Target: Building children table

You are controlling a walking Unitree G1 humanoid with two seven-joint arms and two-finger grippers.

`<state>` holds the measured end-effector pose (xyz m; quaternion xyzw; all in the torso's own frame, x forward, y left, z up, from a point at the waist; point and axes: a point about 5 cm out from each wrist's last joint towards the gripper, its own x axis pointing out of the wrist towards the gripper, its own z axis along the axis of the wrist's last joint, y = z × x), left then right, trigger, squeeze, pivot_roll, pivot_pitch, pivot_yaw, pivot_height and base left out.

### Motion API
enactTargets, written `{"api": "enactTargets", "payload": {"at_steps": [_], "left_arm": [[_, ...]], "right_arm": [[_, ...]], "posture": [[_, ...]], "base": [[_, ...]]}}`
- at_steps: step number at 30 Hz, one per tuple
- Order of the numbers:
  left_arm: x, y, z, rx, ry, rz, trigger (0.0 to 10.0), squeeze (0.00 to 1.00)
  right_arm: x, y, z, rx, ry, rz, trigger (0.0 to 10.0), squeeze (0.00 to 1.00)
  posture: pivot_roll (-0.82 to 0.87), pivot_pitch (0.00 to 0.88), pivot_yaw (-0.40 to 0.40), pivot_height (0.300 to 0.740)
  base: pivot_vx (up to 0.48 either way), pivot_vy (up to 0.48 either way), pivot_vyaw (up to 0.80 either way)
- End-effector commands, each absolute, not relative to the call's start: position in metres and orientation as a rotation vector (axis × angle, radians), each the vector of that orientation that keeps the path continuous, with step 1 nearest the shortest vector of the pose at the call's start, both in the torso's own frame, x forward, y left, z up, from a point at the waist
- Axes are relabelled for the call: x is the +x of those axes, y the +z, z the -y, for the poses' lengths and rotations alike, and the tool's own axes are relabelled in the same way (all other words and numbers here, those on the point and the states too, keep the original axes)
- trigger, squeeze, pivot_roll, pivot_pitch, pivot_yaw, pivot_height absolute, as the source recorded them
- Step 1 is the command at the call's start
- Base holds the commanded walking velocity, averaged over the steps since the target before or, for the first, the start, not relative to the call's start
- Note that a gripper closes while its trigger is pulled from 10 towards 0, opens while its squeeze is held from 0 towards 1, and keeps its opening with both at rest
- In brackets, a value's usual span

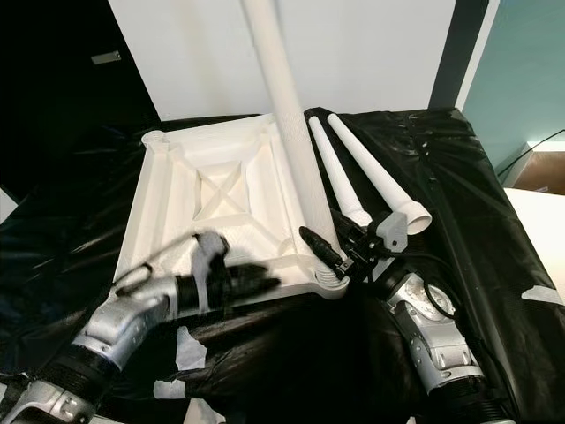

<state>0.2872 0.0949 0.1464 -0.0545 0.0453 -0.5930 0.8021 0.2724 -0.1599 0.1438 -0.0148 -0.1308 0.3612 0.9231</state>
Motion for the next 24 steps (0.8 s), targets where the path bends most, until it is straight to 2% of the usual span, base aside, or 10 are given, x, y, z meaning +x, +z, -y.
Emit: {"api": "enactTargets", "payload": {"at_steps": [1, 2, 3, 5, 14, 15, 17, 19, 23, 24], "left_arm": [[0.282, 0.157, -0.104, -0.206, -1.374, -0.039, 10.0, 0.95], [0.282, 0.169, -0.108, -0.269, -1.376, 0.030, 10.0, 0.00], [0.282, 0.169, -0.108, -0.269, -1.376, 0.030, 10.0, 0.00], [0.284, 0.188, -0.114, -0.373, -1.361, 0.149, 10.0, 0.00], [0.290, 0.194, -0.113, -0.381, -1.301, 0.182, 10.0, 0.00], [0.298, 0.194, -0.108, -0.356, -1.226, 0.190, 10.0, 0.00], [0.298, 0.194, -0.108, -0.356, -1.226, 0.190, 10.0, 0.00], [0.305, 0.207, -0.095, -0.401, -1.167, 0.265, 10.0, 0.00], [0.305, 0.216, -0.092, -0.439, -1.173, 0.298, 10.0, 0.00], [0.301, 0.238, -0.088, -0.505, -1.217, 0.380, 10.0, 0.00]], "right_arm": [[0.270, 0.122, 0.174, -0.033, 0.683, 0.142, 10.0, 0.00], [0.271, 0.124, 0.174, -0.049, 0.690, 0.147, 10.0, 0.00], [0.271, 0.124, 0.174, -0.049, 0.690, 0.147, 10.0, 0.00], [0.272, 0.126, 0.171, -0.087, 0.716, 0.148, 10.0, 0.00], [0.270, 0.126, 0.165, -0.145, 0.760, 0.143, 10.0, 0.00], [0.268, 0.127, 0.160, -0.195, 0.795, 0.152, 10.0, 0.00], [0.268, 0.127, 0.160, -0.195, 0.795, 0.152, 10.0, 0.00], [0.265, 0.127, 0.153, -0.288, 0.849, 0.153, 10.0, 0.00], [0.264, 0.126, 0.152, -0.312, 0.861, 0.147, 10.0, 0.00], [0.264, 0.120, 0.152, -0.356, 0.866, 0.107, 10.0, 0.00]], "posture": [[-0.09, 0.000, 0.112, 0.740], [-0.09, 0.000, 0.109, 0.740], [-0.09, 0.000, 0.109, 0.740], [-0.08, 0.000, 0.104, 0.740], [-0.08, 0.000, 0.100, 0.740], [-0.08, 0.000, 0.098, 0.740], [-0.08, 0.000, 0.098, 0.740], [-0.08, 0.000, 0.099, 0.740], [-0.08, 0.000, 0.099, 0.740], [-0.09, 0.000, 0.099, 0.740]], "base": [[0.000, 0.000, 0.00], [0.000, 0.000, 0.00], [0.000, 0.000, 0.00], [0.000, 0.000, 0.00], [0.000, 0.000, 0.00], [0.000, 0.000, 0.00], [0.000, 0.000, 0.00], [0.000, 0.000, 0.00], [0.000, 0.000, 0.00], [0.000, 0.000, 0.00]]}}
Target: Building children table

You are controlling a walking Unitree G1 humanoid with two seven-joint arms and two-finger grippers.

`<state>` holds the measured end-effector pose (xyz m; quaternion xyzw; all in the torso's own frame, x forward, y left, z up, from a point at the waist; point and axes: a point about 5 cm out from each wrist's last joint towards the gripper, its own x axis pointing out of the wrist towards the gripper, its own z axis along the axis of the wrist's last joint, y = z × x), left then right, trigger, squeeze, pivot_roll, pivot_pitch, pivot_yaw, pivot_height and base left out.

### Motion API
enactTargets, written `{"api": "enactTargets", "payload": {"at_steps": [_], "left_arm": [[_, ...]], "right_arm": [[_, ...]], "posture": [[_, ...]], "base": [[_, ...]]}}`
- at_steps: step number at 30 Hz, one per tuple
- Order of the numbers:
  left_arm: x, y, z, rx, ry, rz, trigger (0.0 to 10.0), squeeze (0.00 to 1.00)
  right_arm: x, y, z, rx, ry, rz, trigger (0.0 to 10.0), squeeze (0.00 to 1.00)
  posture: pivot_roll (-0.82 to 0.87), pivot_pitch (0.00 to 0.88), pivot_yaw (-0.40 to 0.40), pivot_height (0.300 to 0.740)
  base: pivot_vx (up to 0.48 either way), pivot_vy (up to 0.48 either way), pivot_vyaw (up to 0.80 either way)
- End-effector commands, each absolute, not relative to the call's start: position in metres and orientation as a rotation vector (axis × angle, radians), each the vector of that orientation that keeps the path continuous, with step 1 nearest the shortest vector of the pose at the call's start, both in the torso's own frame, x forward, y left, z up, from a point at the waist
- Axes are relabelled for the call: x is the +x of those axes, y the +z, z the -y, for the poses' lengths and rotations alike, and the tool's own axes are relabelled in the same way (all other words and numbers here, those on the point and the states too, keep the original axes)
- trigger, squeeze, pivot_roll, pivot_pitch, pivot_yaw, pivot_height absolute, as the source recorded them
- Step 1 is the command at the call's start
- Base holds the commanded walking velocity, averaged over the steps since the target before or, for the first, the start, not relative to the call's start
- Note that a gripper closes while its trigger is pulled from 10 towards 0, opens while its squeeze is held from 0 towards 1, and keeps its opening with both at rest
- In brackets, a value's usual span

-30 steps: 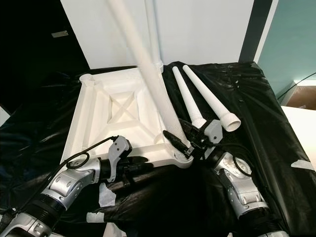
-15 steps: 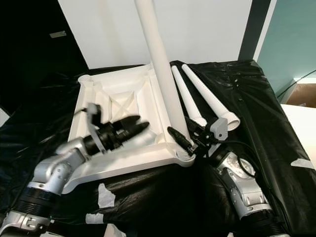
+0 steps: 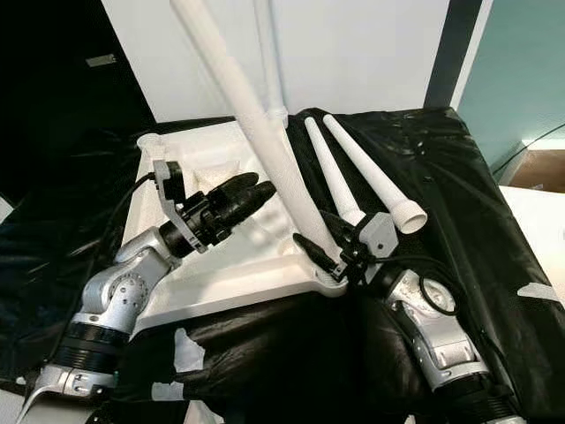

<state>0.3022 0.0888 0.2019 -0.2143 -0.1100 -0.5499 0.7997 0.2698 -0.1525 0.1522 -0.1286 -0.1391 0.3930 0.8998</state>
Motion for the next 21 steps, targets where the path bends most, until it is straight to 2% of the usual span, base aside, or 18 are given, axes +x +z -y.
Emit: {"api": "enactTargets", "payload": {"at_steps": [1, 5, 10, 21], "left_arm": [[0.301, 0.238, -0.088, -0.505, -1.217, 0.380, 10.0, 0.00], [0.288, 0.266, -0.087, -0.580, -1.308, 0.480, 10.0, 0.00], [0.272, 0.288, -0.083, -0.559, -1.410, 0.562, 10.0, 0.00], [0.271, 0.287, -0.081, -0.507, -1.414, 0.561, 10.0, 0.00]], "right_arm": [[0.264, 0.120, 0.152, -0.356, 0.866, 0.107, 10.0, 0.00], [0.268, 0.113, 0.154, -0.397, 0.848, 0.061, 10.0, 0.00], [0.272, 0.115, 0.150, -0.398, 0.844, 0.066, 10.0, 0.00], [0.280, 0.120, 0.146, -0.394, 0.799, 0.078, 10.0, 0.00]], "posture": [[-0.09, 0.000, 0.099, 0.740], [-0.08, 0.000, 0.100, 0.740], [-0.07, 0.000, 0.101, 0.740], [-0.07, 0.000, 0.102, 0.740]], "base": [[0.000, 0.000, 0.00], [0.000, 0.000, 0.00], [0.000, 0.000, 0.00], [0.000, 0.000, 0.00]]}}
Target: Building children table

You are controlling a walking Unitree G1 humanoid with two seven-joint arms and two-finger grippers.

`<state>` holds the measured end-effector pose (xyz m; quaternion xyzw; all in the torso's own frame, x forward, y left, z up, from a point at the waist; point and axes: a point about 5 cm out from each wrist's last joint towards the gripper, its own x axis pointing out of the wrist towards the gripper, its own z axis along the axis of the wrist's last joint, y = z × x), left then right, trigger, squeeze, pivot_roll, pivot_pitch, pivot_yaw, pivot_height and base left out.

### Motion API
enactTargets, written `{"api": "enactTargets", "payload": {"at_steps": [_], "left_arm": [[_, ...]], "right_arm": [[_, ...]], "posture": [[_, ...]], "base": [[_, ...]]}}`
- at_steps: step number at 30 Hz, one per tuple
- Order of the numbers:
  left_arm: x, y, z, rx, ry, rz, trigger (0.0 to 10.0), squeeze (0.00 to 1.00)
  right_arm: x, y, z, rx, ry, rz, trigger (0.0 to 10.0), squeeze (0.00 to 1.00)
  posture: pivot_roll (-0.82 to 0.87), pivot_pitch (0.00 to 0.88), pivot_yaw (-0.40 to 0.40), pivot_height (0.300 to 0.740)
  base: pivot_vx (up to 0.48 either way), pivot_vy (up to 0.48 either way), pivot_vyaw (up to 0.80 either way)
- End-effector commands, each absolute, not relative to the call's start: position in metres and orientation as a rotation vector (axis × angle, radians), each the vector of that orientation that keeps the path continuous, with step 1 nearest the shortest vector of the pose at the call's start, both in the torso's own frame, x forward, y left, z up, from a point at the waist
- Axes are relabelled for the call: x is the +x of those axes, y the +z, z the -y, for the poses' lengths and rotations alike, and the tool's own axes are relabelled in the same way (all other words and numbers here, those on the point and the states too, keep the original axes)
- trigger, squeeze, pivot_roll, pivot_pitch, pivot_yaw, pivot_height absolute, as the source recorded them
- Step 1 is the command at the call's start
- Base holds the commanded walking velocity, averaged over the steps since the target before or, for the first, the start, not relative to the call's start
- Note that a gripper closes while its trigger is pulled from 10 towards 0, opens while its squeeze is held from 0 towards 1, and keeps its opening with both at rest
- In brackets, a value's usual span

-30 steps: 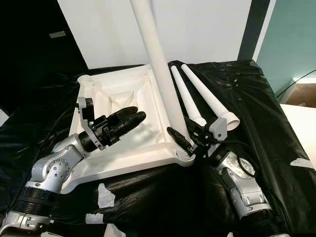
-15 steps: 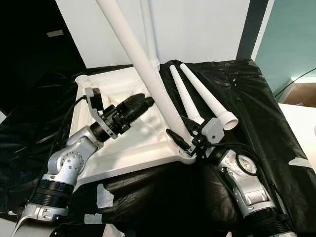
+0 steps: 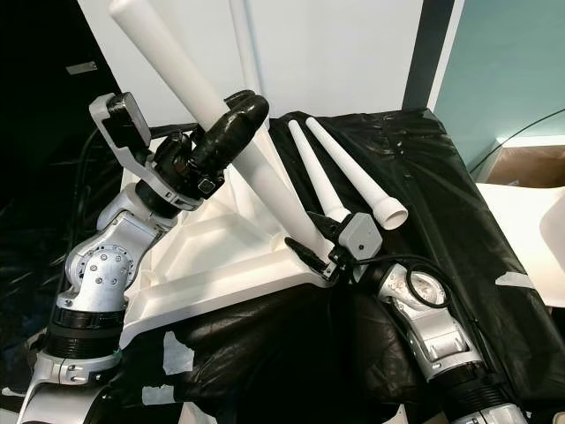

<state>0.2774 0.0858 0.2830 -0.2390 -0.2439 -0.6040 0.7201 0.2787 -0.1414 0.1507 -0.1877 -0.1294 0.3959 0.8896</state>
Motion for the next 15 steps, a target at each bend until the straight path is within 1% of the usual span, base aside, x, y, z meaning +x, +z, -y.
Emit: {"api": "enactTargets", "payload": {"at_steps": [1, 7, 15], "left_arm": [[0.270, 0.288, -0.081, -0.512, -1.418, 0.566, 10.0, 0.00], [0.263, 0.295, -0.080, -0.515, -1.452, 0.585, 10.0, 0.00], [0.256, 0.301, -0.080, -0.528, -1.490, 0.611, 10.0, 0.00]], "right_arm": [[0.282, 0.120, 0.147, -0.389, 0.778, 0.067, 10.0, 0.00], [0.289, 0.123, 0.146, -0.362, 0.730, 0.037, 10.0, 0.00], [0.294, 0.125, 0.141, -0.323, 0.720, 0.000, 10.0, 0.00]], "posture": [[-0.07, 0.000, 0.101, 0.740], [-0.07, 0.000, 0.101, 0.740], [-0.08, 0.000, 0.100, 0.740]], "base": [[0.000, 0.000, 0.00], [0.000, 0.000, 0.00], [0.000, 0.000, 0.00]]}}
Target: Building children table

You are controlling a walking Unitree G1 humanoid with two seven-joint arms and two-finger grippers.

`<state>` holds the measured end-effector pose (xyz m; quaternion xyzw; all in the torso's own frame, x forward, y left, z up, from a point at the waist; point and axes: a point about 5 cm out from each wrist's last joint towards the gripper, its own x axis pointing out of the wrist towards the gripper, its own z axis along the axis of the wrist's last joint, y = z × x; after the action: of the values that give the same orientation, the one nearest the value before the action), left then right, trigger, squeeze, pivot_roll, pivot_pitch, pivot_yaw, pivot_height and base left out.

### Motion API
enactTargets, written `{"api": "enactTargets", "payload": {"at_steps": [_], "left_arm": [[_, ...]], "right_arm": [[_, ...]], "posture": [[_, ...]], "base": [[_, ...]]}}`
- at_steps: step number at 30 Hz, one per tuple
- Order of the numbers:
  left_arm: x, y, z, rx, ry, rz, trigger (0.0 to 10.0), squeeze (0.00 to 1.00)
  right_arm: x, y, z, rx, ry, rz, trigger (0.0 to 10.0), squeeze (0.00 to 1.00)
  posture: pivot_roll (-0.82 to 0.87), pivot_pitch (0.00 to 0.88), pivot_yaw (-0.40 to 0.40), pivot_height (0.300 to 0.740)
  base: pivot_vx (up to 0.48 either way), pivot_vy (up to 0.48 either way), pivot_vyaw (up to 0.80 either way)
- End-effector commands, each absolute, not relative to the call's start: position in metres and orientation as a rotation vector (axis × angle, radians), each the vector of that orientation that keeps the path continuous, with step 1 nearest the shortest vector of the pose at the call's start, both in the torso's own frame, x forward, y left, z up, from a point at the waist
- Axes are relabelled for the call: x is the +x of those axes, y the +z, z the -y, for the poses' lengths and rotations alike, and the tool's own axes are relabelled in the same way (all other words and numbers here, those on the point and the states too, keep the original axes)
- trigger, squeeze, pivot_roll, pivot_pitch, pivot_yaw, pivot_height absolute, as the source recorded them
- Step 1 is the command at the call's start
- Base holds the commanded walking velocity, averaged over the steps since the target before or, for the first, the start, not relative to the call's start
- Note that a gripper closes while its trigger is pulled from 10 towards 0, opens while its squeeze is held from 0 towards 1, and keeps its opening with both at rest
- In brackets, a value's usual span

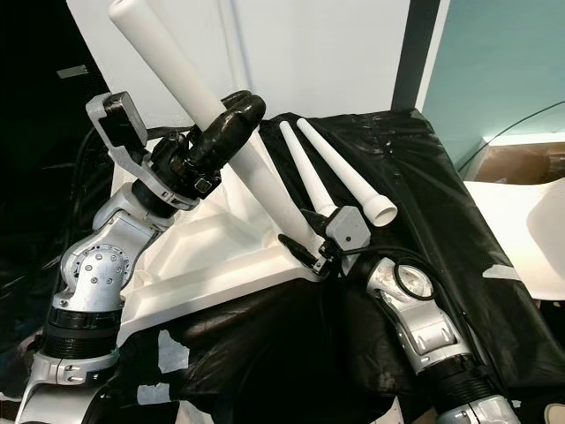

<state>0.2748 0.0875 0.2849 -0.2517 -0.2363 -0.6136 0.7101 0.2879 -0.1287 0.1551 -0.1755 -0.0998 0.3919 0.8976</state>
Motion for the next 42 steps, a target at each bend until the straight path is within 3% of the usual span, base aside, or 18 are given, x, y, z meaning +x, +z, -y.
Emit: {"api": "enactTargets", "payload": {"at_steps": [1, 12, 14, 15, 17, 18, 20, 21, 22, 23, 24, 27, 30, 32, 35, 36, 38, 42], "left_arm": [[0.255, 0.302, -0.081, -0.529, -1.496, 0.619, 10.0, 0.00], [0.251, 0.305, -0.082, -0.530, -1.514, 0.641, 10.0, 0.00], [0.251, 0.305, -0.082, -0.532, -1.519, 0.642, 10.0, 0.00], [0.252, 0.305, -0.082, -0.531, -1.516, 0.636, 10.0, 0.00], [0.252, 0.305, -0.082, -0.531, -1.516, 0.636, 10.0, 0.00], [0.254, 0.302, -0.081, -0.527, -1.502, 0.620, 10.0, 0.00], [0.258, 0.299, -0.081, -0.533, -1.480, 0.596, 10.0, 0.00], [0.258, 0.299, -0.081, -0.533, -1.480, 0.596, 10.0, 0.00], [0.264, 0.295, -0.081, -0.538, -1.445, 0.565, 10.0, 0.00], [0.264, 0.295, -0.081, -0.538, -1.445, 0.565, 10.0, 0.00], [0.280, 0.275, -0.078, -0.498, -1.363, 0.454, 10.0, 0.00], [0.284, 0.266, -0.077, -0.479, -1.348, 0.408, 10.0, 0.00], [0.295, 0.221, -0.071, -0.344, -1.290, 0.196, 10.0, 0.00], [0.295, 0.221, -0.071, -0.344, -1.290, 0.196, 10.0, 0.00], [0.296, 0.169, -0.069, -0.101, -1.261, -0.053, 10.0, 0.00], [0.296, 0.169, -0.069, -0.101, -1.261, -0.053, 10.0, 0.00], [0.293, 0.116, -0.076, 0.135, -1.219, -0.312, 10.0, 0.00], [0.290, 0.093, -0.083, 0.211, -1.184, -0.433, 10.0, 0.00]], "right_arm": [[0.296, 0.127, 0.138, -0.311, 0.724, -0.018, 10.0, 0.00], [0.298, 0.145, 0.121, -0.252, 0.760, -0.051, 10.0, 0.00], [0.298, 0.149, 0.119, -0.240, 0.765, -0.051, 9.5, 0.00], [0.298, 0.154, 0.118, -0.232, 0.773, -0.044, 5.4, 0.00], [0.298, 0.154, 0.118, -0.232, 0.773, -0.044, 5.4, 0.00], [0.298, 0.158, 0.117, -0.220, 0.771, -0.036, 0.7, 0.00], [0.299, 0.162, 0.118, -0.214, 0.765, -0.027, 0.6, 0.00], [0.299, 0.162, 0.118, -0.214, 0.765, -0.027, 0.6, 0.00], [0.300, 0.167, 0.119, -0.210, 0.757, -0.015, 1.5, 0.00], [0.300, 0.167, 0.119, -0.210, 0.757, -0.015, 1.5, 0.00], [0.301, 0.177, 0.120, -0.216, 0.742, 0.006, 10.0, 0.00], [0.301, 0.180, 0.120, -0.218, 0.737, 0.014, 10.0, 0.00], [0.302, 0.194, 0.119, -0.220, 0.727, 0.050, 10.0, 0.00], [0.302, 0.194, 0.119, -0.220, 0.727, 0.050, 10.0, 0.00], [0.300, 0.199, 0.117, -0.253, 0.743, 0.067, 10.0, 0.00], [0.300, 0.199, 0.117, -0.253, 0.743, 0.067, 10.0, 0.00], [0.297, 0.198, 0.115, -0.289, 0.773, 0.077, 10.0, 0.00], [0.295, 0.197, 0.115, -0.299, 0.786, 0.073, 10.0, 0.00]], "posture": [[-0.08, 0.000, 0.100, 0.740], [-0.08, 0.000, 0.100, 0.740], [-0.07, 0.000, 0.092, 0.740], [-0.07, 0.000, 0.093, 0.740], [-0.07, 0.000, 0.093, 0.740], [-0.08, 0.000, 0.095, 0.740], [-0.08, 0.000, 0.095, 0.740], [-0.08, 0.000, 0.095, 0.740], [-0.08, 0.000, 0.095, 0.740], [-0.08, 0.000, 0.095, 0.740], [-0.08, 0.000, 0.102, 0.740], [-0.08, 0.000, 0.102, 0.740], [-0.09, 0.000, 0.104, 0.740], [-0.09, 0.000, 0.104, 0.740], [-0.08, 0.000, 0.101, 0.740], [-0.08, 0.000, 0.101, 0.740], [-0.08, 0.000, 0.101, 0.740], [-0.08, 0.000, 0.102, 0.740]], "base": [[0.000, 0.000, 0.00], [0.000, 0.000, 0.00], [0.000, 0.000, 0.00], [0.000, 0.000, 0.00], [0.000, 0.000, 0.00], [0.000, 0.000, 0.00], [0.000, 0.000, 0.00], [0.000, 0.000, 0.00], [0.000, 0.000, 0.00], [0.000, 0.000, 0.00], [0.000, 0.000, 0.00], [0.000, 0.000, 0.00], [0.000, 0.000, 0.00], [0.000, 0.000, 0.00], [0.000, 0.000, 0.00], [0.000, 0.000, 0.00], [0.000, 0.000, 0.00], [0.000, 0.000, 0.00]]}}
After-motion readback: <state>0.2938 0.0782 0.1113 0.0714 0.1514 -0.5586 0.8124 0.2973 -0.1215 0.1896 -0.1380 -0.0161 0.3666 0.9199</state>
